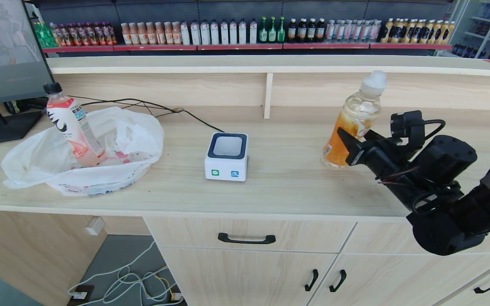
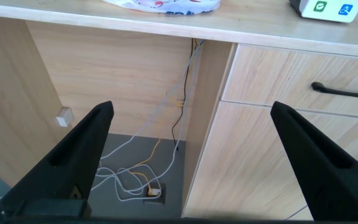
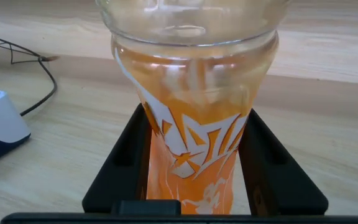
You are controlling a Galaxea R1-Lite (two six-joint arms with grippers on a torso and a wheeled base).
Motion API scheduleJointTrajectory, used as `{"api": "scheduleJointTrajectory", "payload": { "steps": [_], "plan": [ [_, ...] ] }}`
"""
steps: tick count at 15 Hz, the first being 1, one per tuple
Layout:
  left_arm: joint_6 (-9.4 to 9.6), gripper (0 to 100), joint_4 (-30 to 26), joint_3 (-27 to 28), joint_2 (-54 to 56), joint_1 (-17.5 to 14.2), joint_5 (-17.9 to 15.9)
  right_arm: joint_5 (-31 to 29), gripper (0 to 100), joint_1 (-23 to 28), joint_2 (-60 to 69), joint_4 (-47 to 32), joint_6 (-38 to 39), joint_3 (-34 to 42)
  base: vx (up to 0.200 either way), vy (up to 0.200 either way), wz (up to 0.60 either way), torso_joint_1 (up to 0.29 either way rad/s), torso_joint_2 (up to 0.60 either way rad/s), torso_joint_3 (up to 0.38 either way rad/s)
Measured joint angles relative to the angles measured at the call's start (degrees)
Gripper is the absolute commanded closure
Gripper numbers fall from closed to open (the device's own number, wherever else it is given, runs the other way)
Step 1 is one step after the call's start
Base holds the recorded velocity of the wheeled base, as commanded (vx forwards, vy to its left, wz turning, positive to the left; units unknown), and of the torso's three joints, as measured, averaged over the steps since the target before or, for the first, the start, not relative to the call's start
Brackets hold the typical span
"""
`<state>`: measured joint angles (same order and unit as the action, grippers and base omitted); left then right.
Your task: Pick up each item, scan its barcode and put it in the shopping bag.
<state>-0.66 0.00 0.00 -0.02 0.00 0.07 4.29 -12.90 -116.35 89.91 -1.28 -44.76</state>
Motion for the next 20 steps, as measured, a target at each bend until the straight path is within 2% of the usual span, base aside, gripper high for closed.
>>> {"api": "scheduleJointTrajectory", "payload": {
  "steps": [19,20],
  "plan": [
    [0.09,0,0.0,0.0,0.0,0.0,0.0,0.2,100,0.0,-2.8,0.0,0.2,-0.3,0.000,0.000,0.00,0.000,0.00,0.000],
    [0.09,0,0.0,0.0,0.0,0.0,0.0,0.2,0,0.0,-2.7,0.0,0.2,-0.2,0.000,0.000,0.00,0.000,0.00,0.000]
  ]
}}
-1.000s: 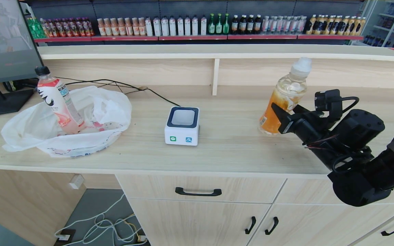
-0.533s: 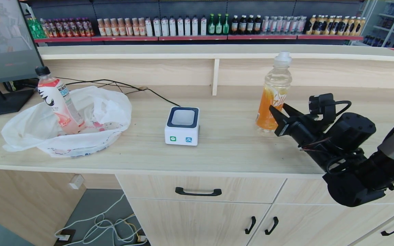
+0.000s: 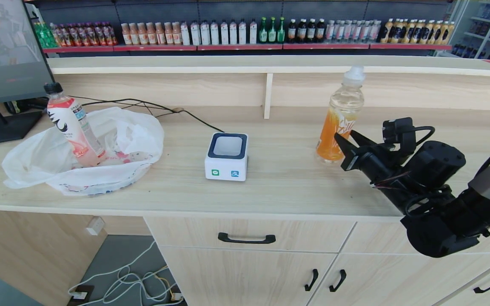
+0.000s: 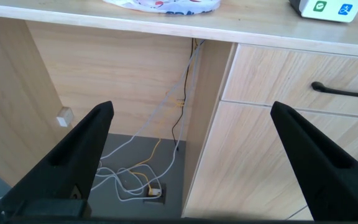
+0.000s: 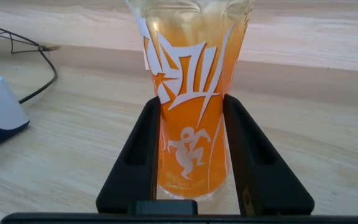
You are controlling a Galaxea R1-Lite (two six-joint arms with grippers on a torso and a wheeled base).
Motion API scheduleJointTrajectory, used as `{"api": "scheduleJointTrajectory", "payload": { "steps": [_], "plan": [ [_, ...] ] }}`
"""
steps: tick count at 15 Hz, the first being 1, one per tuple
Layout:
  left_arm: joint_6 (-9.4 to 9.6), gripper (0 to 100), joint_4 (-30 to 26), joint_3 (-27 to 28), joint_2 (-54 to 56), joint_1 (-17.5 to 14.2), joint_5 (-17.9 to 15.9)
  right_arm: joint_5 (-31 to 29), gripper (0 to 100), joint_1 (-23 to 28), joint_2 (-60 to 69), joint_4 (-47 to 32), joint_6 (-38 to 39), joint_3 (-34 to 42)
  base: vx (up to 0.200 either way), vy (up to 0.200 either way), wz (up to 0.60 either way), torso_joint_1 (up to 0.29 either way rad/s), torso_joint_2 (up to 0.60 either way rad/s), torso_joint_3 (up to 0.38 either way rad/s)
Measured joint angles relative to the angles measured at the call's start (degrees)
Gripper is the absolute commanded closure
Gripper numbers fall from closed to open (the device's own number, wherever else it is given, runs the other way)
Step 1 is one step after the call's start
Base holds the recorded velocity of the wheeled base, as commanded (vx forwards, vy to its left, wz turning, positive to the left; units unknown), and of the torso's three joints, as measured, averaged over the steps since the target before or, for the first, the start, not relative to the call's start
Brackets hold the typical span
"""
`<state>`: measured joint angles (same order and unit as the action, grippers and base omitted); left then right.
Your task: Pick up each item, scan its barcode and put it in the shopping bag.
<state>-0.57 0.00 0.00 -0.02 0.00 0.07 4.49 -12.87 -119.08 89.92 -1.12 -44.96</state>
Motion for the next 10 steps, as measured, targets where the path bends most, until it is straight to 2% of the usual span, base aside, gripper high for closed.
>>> {"api": "scheduleJointTrajectory", "payload": {
  "steps": [10],
  "plan": [
    [0.04,0,0.0,0.0,0.0,0.0,0.0,0.5,0,-0.4,2.7,0.0,0.4,4.2,0.000,0.000,0.00,0.000,0.00,0.000]
  ]
}}
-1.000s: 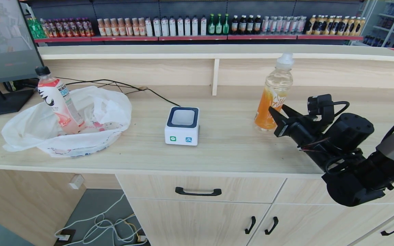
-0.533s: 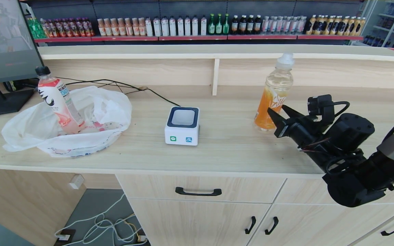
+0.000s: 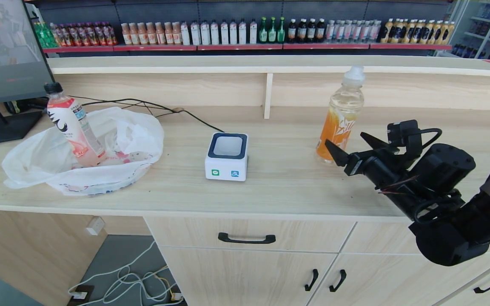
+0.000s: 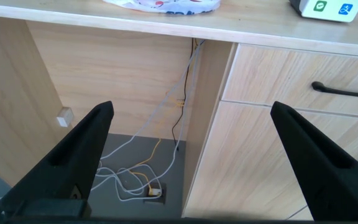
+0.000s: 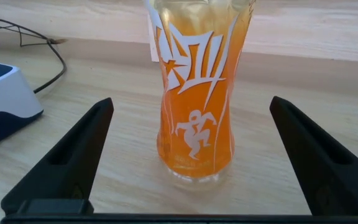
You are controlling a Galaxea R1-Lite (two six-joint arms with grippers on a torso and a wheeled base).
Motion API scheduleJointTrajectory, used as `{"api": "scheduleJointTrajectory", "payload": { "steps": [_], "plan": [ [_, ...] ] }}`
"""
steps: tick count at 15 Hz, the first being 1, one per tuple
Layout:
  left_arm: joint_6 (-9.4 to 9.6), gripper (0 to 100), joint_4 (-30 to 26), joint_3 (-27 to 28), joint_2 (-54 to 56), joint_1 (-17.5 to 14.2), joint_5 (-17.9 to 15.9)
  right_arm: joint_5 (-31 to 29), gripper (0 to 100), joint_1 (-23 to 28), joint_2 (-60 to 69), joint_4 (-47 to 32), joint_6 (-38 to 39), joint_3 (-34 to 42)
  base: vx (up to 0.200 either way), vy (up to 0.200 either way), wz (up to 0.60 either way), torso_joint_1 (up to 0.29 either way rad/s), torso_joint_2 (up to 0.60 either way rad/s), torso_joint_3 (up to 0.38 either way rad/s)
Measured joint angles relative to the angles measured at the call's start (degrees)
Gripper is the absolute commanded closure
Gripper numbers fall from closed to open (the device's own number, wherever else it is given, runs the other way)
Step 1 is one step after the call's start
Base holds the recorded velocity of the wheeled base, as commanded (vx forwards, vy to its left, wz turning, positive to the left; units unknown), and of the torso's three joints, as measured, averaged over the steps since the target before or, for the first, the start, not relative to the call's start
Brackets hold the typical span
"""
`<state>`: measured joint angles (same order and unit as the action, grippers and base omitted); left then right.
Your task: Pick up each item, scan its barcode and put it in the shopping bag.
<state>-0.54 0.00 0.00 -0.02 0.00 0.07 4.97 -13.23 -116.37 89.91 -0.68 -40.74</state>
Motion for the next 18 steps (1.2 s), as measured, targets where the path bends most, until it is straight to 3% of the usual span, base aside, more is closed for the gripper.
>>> {"api": "scheduleJointTrajectory", "payload": {
  "steps": [3,8,18],
  "plan": [
    [-0.04,0,0.0,0.0,0.0,0.0,0.0,3.7,0,0.3,-0.4,-1.1,1.0,-0.7,0.000,0.000,0.00,0.000,0.00,0.000],
    [0.00,0,0.0,0.0,0.0,0.0,0.0,3.8,0,0.4,-0.5,-17.0,1.2,-12.9,0.000,0.000,0.00,0.000,0.00,0.000],
    [-0.04,0,0.0,0.0,0.0,0.0,0.0,2.6,0,0.4,-2.1,-21.1,0.9,-20.6,0.000,0.000,0.00,0.000,0.00,0.000]
  ]
}}
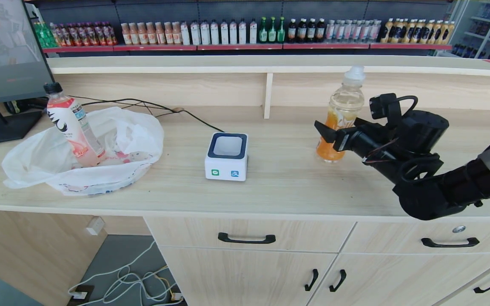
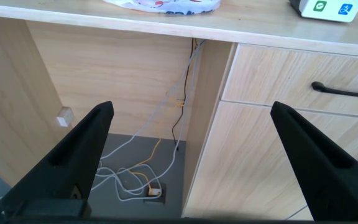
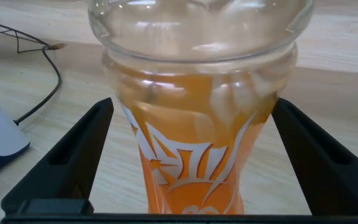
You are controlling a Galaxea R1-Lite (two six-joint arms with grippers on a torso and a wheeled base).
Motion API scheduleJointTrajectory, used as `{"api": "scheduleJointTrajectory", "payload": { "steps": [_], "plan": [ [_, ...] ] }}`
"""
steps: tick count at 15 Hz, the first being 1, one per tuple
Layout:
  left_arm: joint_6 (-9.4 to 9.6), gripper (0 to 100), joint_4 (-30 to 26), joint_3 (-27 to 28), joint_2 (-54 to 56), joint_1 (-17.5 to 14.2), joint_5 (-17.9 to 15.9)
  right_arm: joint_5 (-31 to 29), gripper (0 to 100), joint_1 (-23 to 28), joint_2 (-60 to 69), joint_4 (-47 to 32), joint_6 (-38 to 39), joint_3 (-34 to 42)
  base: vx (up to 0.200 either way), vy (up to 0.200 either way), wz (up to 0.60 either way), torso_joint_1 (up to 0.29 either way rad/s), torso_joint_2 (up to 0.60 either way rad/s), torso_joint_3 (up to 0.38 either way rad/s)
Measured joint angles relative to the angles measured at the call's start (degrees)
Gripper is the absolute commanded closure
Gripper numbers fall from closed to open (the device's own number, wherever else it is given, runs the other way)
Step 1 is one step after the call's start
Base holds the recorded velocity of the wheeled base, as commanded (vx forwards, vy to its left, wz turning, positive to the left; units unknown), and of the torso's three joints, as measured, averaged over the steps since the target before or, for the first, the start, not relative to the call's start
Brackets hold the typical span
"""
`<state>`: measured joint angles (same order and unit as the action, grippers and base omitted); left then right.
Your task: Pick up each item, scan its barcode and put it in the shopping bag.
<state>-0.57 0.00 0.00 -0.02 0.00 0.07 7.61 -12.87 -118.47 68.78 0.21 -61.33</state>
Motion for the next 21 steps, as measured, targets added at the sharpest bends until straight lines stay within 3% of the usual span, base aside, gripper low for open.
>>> {"api": "scheduleJointTrajectory", "payload": {
  "steps": [6,7,21],
  "plan": [
    [-0.05,0,0.0,0.0,0.0,0.0,0.0,-0.4,0,-0.2,0.0,-3.1,-0.2,-3.1,0.000,0.000,0.00,0.000,0.00,0.000],
    [-0.07,0,0.0,0.0,0.0,0.0,0.0,-0.5,100,-0.2,0.0,-3.2,-0.2,-3.0,0.000,0.000,0.00,0.000,0.00,0.000],
    [-0.21,0,0.0,0.0,0.0,0.0,0.0,-0.7,100,-1.2,3.1,-3.4,-0.5,-2.8,0.000,0.000,0.00,0.000,0.00,0.000]
  ]
}}
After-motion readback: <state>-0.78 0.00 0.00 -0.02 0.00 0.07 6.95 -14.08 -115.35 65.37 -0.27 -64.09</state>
